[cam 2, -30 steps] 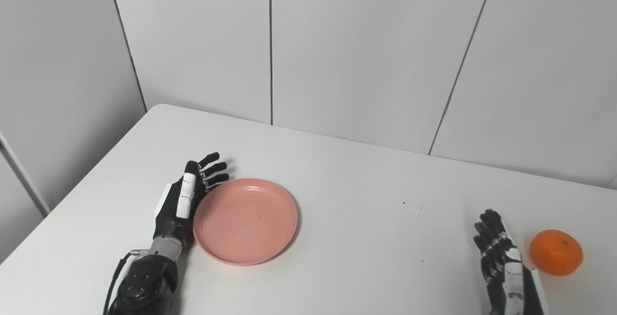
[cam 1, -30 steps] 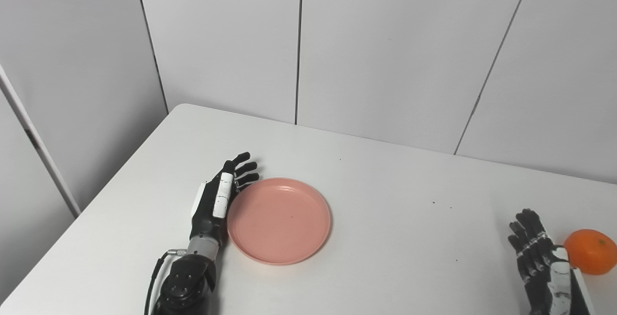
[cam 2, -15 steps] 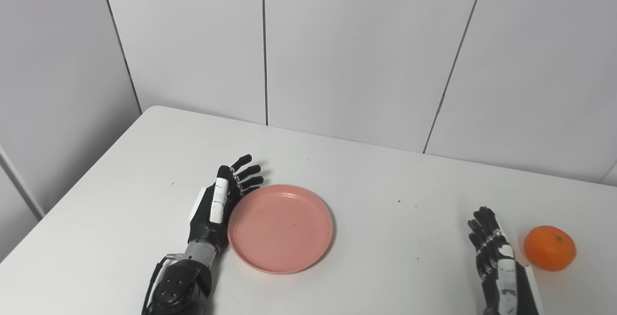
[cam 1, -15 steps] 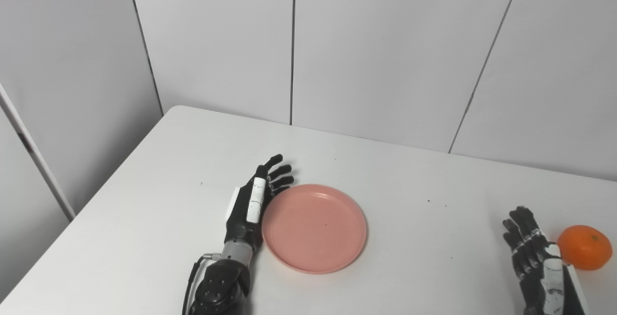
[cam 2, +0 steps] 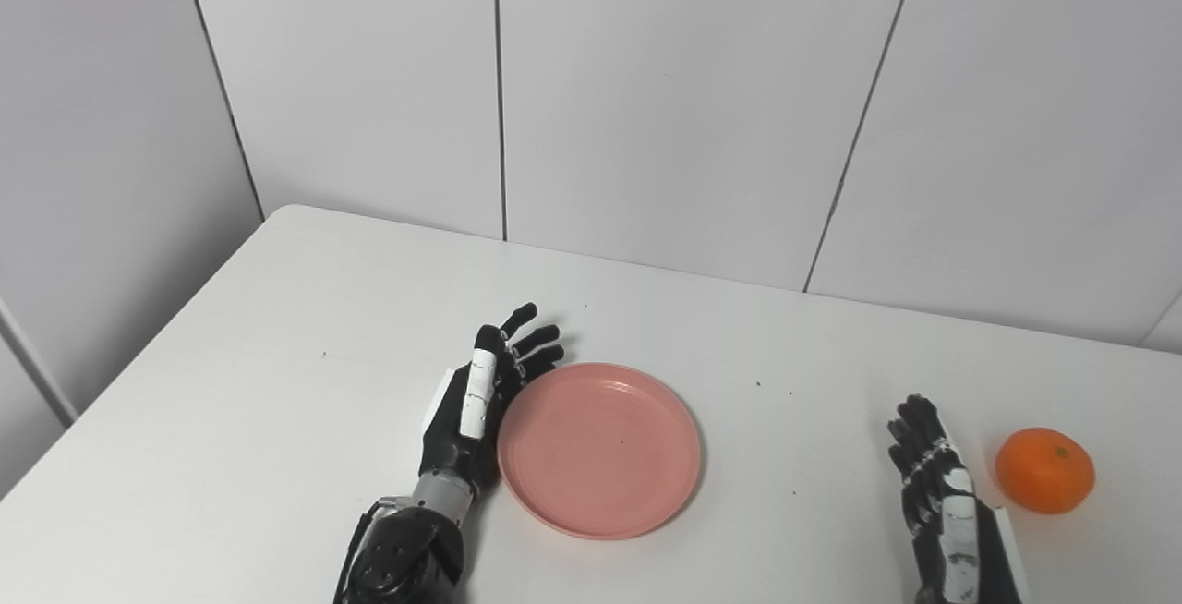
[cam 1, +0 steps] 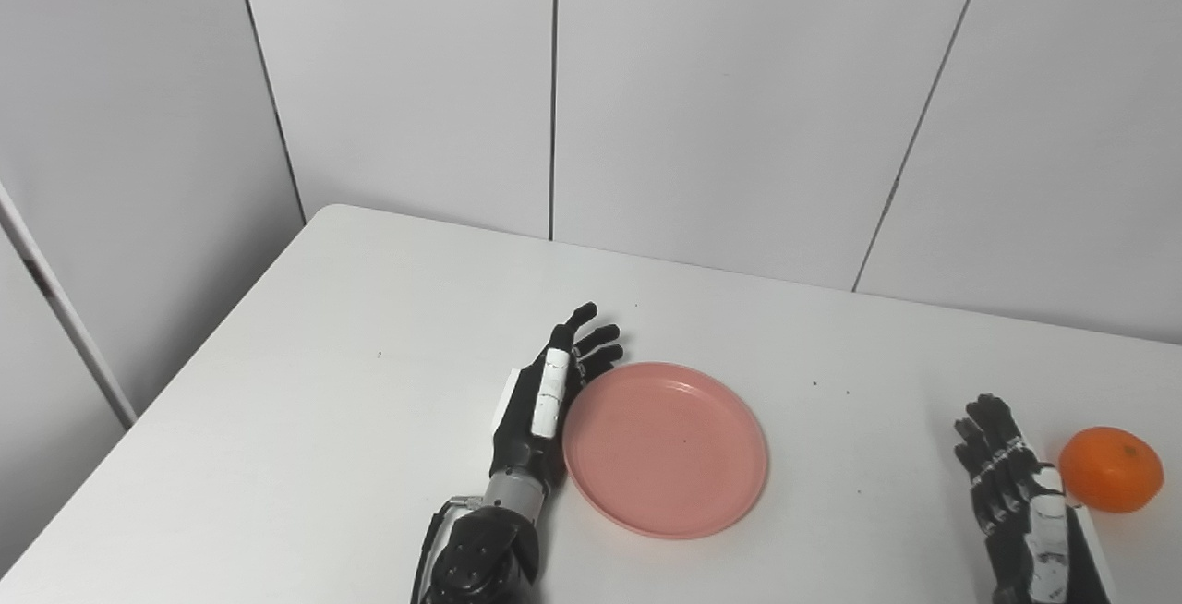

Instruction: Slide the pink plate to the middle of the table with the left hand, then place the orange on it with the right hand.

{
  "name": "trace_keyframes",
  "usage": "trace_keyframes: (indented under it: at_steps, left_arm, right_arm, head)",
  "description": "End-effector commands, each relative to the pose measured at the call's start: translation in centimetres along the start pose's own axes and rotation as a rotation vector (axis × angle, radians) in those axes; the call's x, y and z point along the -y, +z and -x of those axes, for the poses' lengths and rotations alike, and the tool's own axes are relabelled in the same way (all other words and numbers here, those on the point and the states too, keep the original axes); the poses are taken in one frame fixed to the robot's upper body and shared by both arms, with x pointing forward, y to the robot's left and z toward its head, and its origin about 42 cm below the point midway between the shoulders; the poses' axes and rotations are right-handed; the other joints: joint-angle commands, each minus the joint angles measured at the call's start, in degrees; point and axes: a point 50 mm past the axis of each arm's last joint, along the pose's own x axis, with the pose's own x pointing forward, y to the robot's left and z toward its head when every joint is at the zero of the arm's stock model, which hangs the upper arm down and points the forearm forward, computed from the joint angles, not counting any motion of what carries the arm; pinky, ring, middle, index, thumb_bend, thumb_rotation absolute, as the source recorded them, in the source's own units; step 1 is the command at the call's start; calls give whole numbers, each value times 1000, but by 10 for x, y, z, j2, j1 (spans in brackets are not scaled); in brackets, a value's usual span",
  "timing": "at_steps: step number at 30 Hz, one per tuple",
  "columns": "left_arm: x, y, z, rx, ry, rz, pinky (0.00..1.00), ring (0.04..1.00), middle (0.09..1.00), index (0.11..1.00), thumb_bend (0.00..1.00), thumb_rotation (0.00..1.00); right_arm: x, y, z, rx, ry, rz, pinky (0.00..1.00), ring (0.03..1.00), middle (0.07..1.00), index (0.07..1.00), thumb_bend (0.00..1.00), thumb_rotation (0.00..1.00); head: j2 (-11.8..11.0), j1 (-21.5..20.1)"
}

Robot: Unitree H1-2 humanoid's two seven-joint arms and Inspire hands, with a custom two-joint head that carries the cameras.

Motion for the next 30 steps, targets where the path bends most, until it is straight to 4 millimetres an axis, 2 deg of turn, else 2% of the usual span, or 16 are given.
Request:
trace_keyframes:
  at_steps: [1,11,21,26,27,30]
  left_arm:
    - [7,-10,5,-76,18,38,843,799,823,860,914,939]
    - [25,-9,11,-100,19,100,851,811,840,874,893,943]
    - [23,-7,17,-105,23,117,860,820,843,871,874,930]
    - [14,1,17,-102,27,118,879,824,849,879,863,931]
    - [12,4,17,-99,27,118,884,825,850,881,862,932]
    - [5,12,18,-80,17,120,904,837,860,897,865,931]
  right_arm:
    - [-16,-42,42,-154,-42,-79,1000,960,954,933,845,992]
    - [-26,-37,43,-141,-41,-80,988,953,948,932,840,991]
    - [-33,-34,42,-129,-39,-63,972,944,939,934,850,985]
    - [-40,-32,38,-128,-35,-45,956,934,933,920,868,986]
    - [-43,-30,37,-128,-35,-44,953,932,931,916,875,983]
    - [-52,-28,34,-133,-44,-48,943,925,924,908,882,973]
  head:
    - [2,-1]
    - [13,-19]
    - [25,-44]
    - [49,-98]
    - [57,-120]
    - [62,-141]
